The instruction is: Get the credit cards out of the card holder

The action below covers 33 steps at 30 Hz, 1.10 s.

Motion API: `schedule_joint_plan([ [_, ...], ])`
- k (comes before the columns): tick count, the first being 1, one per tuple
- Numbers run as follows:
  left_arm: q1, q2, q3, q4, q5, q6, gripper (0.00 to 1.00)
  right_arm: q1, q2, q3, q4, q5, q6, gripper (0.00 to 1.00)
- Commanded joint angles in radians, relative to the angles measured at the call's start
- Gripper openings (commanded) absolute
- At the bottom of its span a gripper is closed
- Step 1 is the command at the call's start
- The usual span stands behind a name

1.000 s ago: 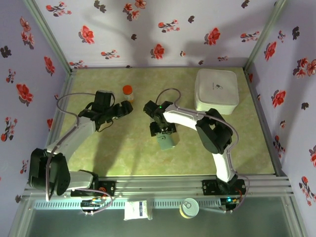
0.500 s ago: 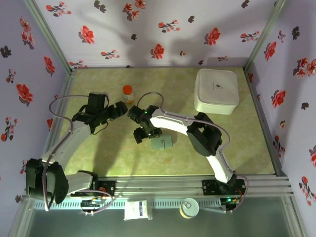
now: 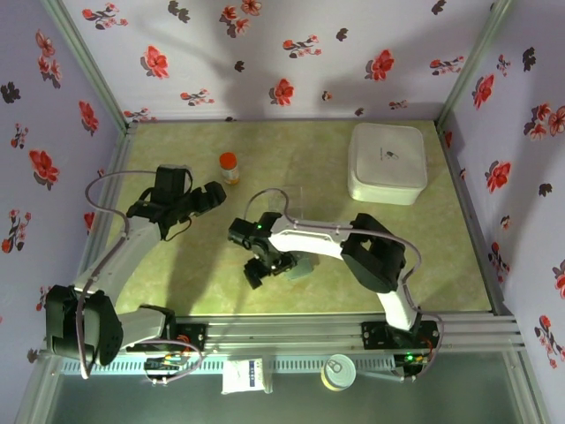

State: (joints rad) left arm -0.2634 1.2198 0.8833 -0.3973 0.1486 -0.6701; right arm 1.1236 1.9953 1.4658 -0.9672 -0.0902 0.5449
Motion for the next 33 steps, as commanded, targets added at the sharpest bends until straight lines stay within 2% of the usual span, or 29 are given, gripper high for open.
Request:
schedule_joint_plan([
  [1,0.007,0.028,-0.015,0.002,0.036,0.006,0.91,-0.009,-0.073,-0.006,-0.021,0.013,0.05,0.85],
  [8,-0.001,0.031,-0.032,0.017,0.066,-0.016,0.91,-0.069,-0.11,-0.012,-0.059,0.132,0.11,0.86],
  [14,-0.031,0.03,-0.082,0.038,0.074,-0.032,0.91,-0.103,-0.098,-0.031,-0.081,0.19,-0.048,0.97],
  [15,-0.036,0.032,-0.093,0.045,0.074,-0.038,0.91,-0.106,-0.089,-0.032,-0.081,0.19,-0.075,0.99],
  [20,-0.051,0.026,-0.129,0.058,0.072,-0.057,0.91,-0.12,-0.039,-0.035,-0.072,0.165,-0.14,0.99],
  [33,-0.06,0.015,-0.153,0.069,0.059,-0.073,0.91,-0.15,0.011,-0.087,0.006,0.12,-0.152,0.99],
])
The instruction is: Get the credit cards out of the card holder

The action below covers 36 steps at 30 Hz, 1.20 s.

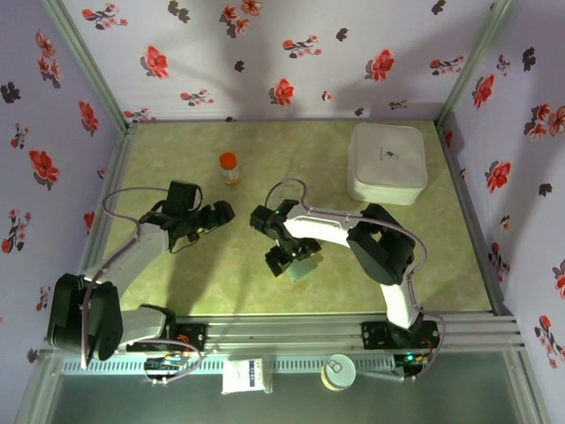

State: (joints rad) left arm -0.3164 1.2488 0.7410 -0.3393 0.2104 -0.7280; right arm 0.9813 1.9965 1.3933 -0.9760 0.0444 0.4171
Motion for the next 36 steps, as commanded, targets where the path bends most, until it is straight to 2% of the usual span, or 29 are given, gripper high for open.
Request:
schedule_joint_plan([
  [1,-0.007,-0.015,-0.011,0.011,-0.002,-0.016,0.91,-0.01,0.01,-0.017,0.019,-0.015,-0.028,0.99],
  [7,-0.008,-0.013,-0.014,0.015,-0.004,-0.015,0.91,-0.018,0.012,-0.02,0.032,-0.012,-0.063,0.97],
  [15,-0.007,-0.011,-0.024,0.035,0.025,0.019,0.91,-0.019,0.002,0.0,0.024,-0.029,-0.043,0.87],
  [20,-0.007,0.003,0.013,-0.033,0.064,0.11,0.91,-0.019,-0.004,-0.003,0.045,-0.065,0.012,0.79],
  [24,-0.008,-0.002,0.022,-0.051,0.073,0.146,0.91,-0.02,-0.01,0.003,0.05,-0.046,0.075,0.74],
  [36,-0.009,0.015,-0.002,-0.036,0.071,0.091,0.91,-0.031,-0.065,0.002,0.181,-0.03,0.328,0.7],
])
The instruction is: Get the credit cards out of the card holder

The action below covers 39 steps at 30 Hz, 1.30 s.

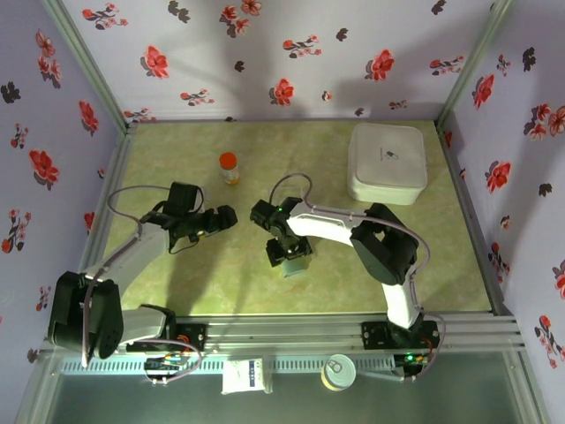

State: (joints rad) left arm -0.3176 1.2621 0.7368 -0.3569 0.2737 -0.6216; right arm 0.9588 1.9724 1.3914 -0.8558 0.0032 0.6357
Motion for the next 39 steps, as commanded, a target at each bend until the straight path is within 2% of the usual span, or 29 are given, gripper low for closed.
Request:
schedule_joint_plan([
  [1,-0.007,-0.005,-0.003,-0.016,0.002,-0.024,0.91,-0.01,-0.039,0.007,0.063,0.014,0.122,0.7],
  [9,-0.008,-0.059,-0.054,0.016,-0.037,-0.101,0.9,-0.014,0.006,0.024,0.058,0.045,0.229,0.71],
  [19,-0.048,-0.005,-0.023,0.051,-0.003,-0.125,0.88,-0.016,0.041,0.065,0.044,0.071,0.207,0.75],
  [26,-0.095,0.038,-0.008,0.079,-0.002,-0.158,0.85,-0.02,0.012,0.087,0.017,0.078,0.199,0.89],
  [29,-0.114,0.054,0.0,0.089,-0.003,-0.168,0.82,-0.024,-0.028,0.085,0.006,0.083,0.194,0.92],
  [34,-0.151,0.08,0.013,0.119,-0.001,-0.201,0.75,-0.037,-0.117,0.038,0.013,0.1,0.18,0.9],
  [39,-0.2,0.12,0.019,0.176,0.007,-0.246,0.65,-0.066,-0.191,-0.029,0.038,0.09,0.164,0.83],
])
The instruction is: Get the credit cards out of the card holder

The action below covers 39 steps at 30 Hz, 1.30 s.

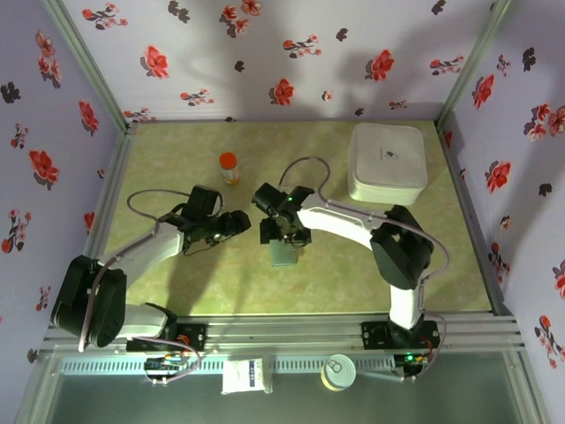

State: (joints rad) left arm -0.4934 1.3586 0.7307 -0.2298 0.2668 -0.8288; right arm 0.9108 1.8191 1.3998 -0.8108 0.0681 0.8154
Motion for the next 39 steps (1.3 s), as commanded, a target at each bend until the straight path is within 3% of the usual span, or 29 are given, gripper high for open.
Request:
schedule_joint_plan([
  [1,-0.033,0.031,0.024,0.059,0.015,-0.049,0.62,-0.022,-0.044,-0.048,-0.004,0.024,-0.022,0.82],
  [7,-0.107,0.075,0.027,0.137,0.018,-0.115,0.39,-0.034,-0.051,-0.075,0.004,-0.006,-0.067,0.64],
  [12,-0.132,0.094,-0.013,0.206,0.022,-0.175,0.18,-0.032,-0.03,-0.084,0.035,-0.069,-0.083,0.56],
  [18,-0.132,0.069,-0.047,0.214,-0.001,-0.19,0.04,-0.013,0.009,-0.057,0.023,-0.082,-0.097,0.49],
  [21,-0.128,0.058,-0.063,0.229,-0.001,-0.199,0.0,-0.001,0.041,-0.038,0.014,-0.081,-0.097,0.46],
  [39,-0.099,0.034,-0.105,0.248,0.012,-0.204,0.0,0.02,0.138,0.027,-0.032,-0.03,-0.088,0.36],
])
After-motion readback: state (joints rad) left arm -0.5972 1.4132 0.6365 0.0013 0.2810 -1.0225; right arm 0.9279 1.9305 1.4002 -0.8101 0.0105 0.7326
